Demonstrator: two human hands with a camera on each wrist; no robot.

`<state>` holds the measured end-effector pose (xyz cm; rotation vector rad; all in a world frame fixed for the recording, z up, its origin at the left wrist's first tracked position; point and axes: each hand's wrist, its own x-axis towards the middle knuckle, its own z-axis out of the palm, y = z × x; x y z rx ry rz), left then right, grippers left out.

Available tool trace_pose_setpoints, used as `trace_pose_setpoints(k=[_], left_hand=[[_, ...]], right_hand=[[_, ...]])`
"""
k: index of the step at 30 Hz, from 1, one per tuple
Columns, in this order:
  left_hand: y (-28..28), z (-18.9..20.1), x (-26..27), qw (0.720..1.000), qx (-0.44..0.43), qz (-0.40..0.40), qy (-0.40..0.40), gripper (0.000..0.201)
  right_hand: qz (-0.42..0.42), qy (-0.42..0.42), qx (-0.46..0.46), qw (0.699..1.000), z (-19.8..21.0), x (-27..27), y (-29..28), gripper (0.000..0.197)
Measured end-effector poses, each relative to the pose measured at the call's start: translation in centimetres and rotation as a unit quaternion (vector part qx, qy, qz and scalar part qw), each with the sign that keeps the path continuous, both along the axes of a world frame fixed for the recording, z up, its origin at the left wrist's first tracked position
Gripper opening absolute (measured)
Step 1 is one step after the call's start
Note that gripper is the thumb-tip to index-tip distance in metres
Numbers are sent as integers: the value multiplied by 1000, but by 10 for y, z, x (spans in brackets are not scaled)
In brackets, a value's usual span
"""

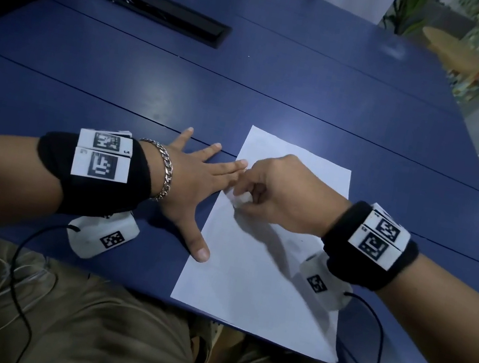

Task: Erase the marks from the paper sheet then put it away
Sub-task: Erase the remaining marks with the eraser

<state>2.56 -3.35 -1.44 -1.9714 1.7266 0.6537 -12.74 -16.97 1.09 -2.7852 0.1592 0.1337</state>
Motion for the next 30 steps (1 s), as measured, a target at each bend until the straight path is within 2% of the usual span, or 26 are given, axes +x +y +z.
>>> trace_pose_setpoints(k=[4,7,12,15,20,22,24,27,28,30], left_hand=[[-6,3,9,999,-24,-47,-1,157],[-11,14,18,996,-48,-71,-10,154],[-13,15,13,997,-33,-59,49,148],[-15,6,6,999,-23,-36,25,152],[-19,-1,8,1000,0,-13,-11,154],[-20,-2,7,1000,3,-9,-12,155],[-21,-3,7,1000,-1,-7,-9,157],[-20,-3,7,1000,-1,-7,-10,158],[-20,-3,6,1000,-1,-6,-9,158],[-21,-2,6,1000,2,-4,-9,159]], right_hand=[[1,63,37,997,1,-17,-5,21],[-37,40,54,997,-1,-25,-12,21],[-68,-7,62,996,-1,-27,-17,18],[-106,-17,48,993,3,-22,-25,20],[-47,-24,-1,999,-6,-14,-17,16],[-50,-35,8,998,-9,-13,-13,12],[-43,1,43,998,-6,-16,-9,14],[-3,110,101,989,4,-21,-3,18],[6,124,106,987,5,-19,-4,17],[1,93,87,992,3,-13,-10,15]])
